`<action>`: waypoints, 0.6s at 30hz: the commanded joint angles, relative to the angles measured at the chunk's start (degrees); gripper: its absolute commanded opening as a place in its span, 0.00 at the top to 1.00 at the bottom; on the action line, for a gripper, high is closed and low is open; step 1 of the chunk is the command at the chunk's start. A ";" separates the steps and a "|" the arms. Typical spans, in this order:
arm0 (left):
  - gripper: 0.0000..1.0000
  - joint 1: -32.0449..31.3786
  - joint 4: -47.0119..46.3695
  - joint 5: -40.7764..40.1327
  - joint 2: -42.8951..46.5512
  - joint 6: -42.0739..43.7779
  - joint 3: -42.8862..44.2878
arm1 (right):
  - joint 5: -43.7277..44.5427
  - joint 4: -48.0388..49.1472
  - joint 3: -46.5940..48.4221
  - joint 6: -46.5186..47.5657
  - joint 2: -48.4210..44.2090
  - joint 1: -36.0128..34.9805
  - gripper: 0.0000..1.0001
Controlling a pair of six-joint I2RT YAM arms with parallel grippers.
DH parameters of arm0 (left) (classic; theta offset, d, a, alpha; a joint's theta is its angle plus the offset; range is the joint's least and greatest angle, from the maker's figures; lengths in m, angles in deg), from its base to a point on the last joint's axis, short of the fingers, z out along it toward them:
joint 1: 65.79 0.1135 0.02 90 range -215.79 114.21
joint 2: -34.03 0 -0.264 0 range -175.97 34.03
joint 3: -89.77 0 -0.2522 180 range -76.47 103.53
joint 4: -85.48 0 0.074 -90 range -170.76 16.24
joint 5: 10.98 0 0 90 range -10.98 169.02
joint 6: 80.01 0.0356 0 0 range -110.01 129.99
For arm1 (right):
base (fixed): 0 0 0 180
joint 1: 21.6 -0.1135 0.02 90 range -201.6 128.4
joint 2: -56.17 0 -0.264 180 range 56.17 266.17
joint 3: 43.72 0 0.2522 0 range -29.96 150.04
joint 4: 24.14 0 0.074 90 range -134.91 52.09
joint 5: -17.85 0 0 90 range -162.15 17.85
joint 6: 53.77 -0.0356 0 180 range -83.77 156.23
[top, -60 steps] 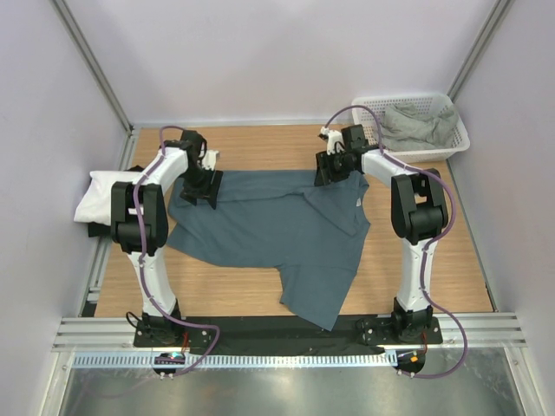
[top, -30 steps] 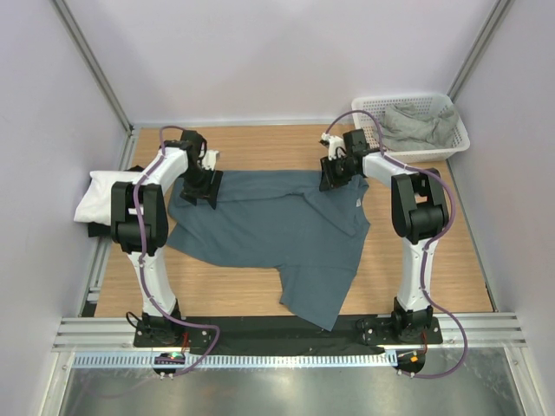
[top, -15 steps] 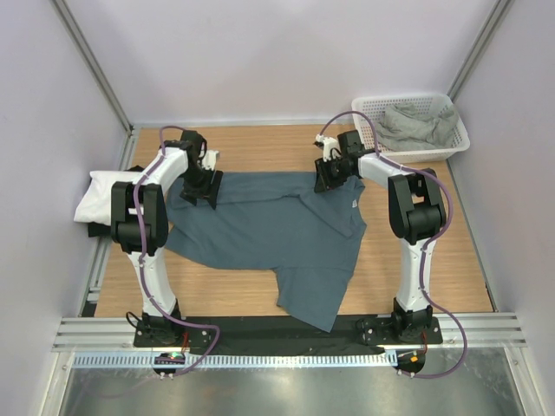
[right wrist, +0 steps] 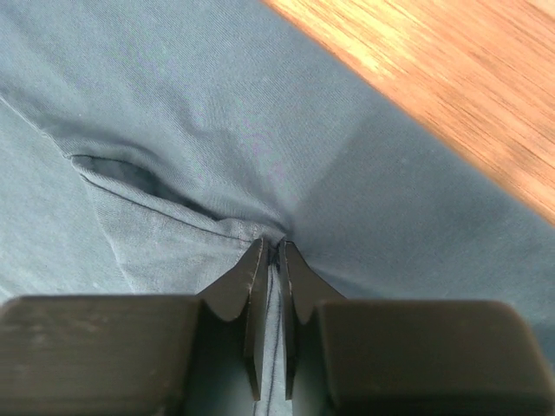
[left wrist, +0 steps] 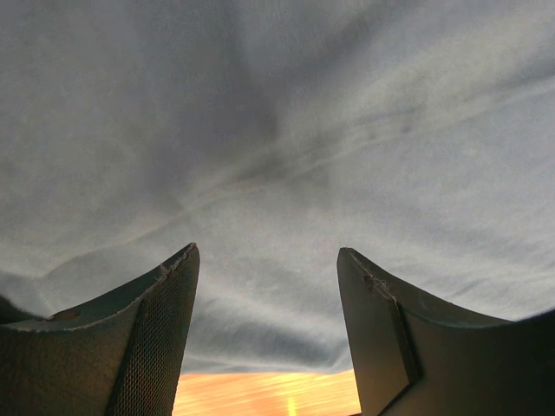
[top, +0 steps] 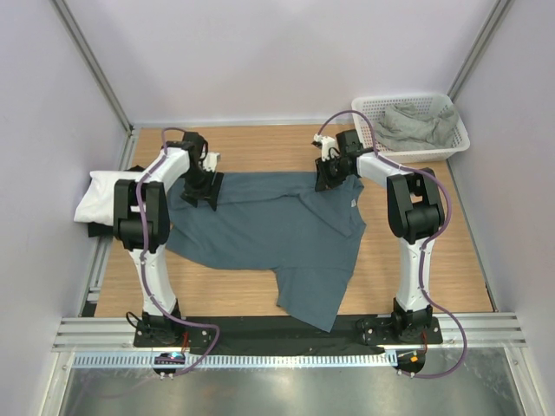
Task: Fold and stack the t-shirts
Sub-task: Fold the tshirt
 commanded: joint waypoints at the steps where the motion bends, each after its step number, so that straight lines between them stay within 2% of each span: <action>1: 0.34 -0.18 -0.19 1.08 -3.01 0.21 2.66 | 0.55 -0.79 2.26 1.60 -0.92 -0.64 0.87; 13: 0.34 -0.09 0.78 3.37 -7.85 -0.67 7.06 | 1.26 -2.64 1.21 1.08 -6.11 -0.73 0.85; 18: 0.35 -0.18 0.69 3.72 -8.03 -0.94 7.06 | 1.26 -3.08 -0.29 1.69 -7.42 -1.43 0.95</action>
